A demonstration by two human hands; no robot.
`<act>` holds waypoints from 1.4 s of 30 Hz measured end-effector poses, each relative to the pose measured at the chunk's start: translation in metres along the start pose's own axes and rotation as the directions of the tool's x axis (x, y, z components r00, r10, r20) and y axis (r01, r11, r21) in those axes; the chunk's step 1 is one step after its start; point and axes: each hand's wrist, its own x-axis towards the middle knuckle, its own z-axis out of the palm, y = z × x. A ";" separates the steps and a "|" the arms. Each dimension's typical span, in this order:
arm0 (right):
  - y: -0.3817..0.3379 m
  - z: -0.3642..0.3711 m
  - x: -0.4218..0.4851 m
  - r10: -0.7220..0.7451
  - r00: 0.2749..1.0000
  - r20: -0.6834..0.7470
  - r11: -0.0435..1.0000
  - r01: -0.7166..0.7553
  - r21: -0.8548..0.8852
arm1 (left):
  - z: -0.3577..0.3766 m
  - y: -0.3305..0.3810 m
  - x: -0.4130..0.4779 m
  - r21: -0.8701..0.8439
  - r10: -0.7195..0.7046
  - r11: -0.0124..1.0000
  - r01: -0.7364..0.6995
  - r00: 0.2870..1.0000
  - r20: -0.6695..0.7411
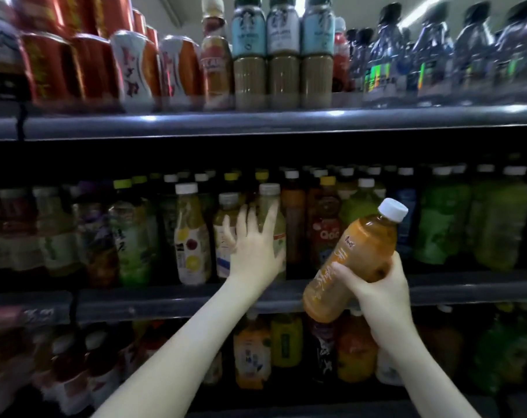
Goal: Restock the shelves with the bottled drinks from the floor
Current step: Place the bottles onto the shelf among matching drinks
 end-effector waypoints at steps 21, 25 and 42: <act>0.018 0.064 0.004 -0.281 0.935 -0.214 0.959 0.270 -0.081 | -0.008 -0.036 -0.049 -0.798 -0.205 0.573 0.185 0.976 0.079; 0.017 0.086 0.024 -0.252 0.962 -0.108 0.952 0.226 -0.208 | -0.032 -0.048 -0.052 -0.831 -0.273 0.548 0.098 0.960 -0.067; 0.031 0.115 0.055 -0.177 0.984 -0.023 0.721 0.114 -0.683 | -0.063 -0.084 -0.069 -0.850 -0.340 0.424 0.312 0.925 0.170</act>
